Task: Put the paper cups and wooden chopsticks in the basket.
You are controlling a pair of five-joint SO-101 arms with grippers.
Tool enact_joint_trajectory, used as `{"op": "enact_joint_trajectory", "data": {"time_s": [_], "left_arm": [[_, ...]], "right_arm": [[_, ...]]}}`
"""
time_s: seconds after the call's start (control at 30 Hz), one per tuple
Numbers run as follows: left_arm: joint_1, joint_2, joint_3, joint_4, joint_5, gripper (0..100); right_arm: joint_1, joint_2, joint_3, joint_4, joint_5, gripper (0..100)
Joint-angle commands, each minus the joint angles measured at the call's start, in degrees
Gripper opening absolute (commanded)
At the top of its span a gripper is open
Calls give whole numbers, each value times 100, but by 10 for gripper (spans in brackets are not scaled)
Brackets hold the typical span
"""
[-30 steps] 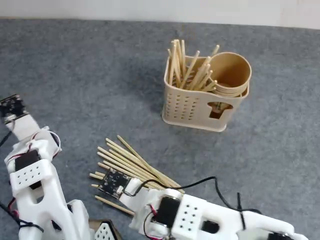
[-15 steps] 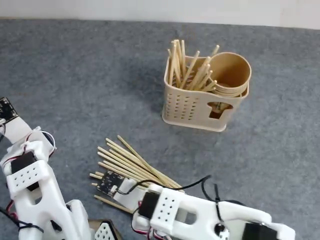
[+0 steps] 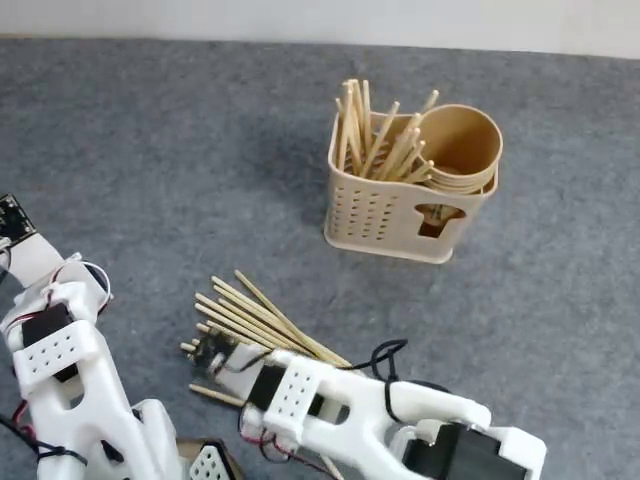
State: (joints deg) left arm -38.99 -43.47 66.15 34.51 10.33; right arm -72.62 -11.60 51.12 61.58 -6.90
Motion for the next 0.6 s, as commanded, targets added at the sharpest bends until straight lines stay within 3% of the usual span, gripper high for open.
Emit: {"op": "enact_joint_trajectory", "data": {"time_s": [0.0, 0.33, 0.57], "left_arm": [[-40, -119, -110, -97, 26, 8], [-31, -110, -110, -97, 26, 8], [-31, -110, -110, -97, 26, 8]], "right_arm": [[268, 66, -189, -92, 9, 17], [505, 31, -198, -48, 9, 6], [629, -1253, -154, -48, 9, 6]]}}
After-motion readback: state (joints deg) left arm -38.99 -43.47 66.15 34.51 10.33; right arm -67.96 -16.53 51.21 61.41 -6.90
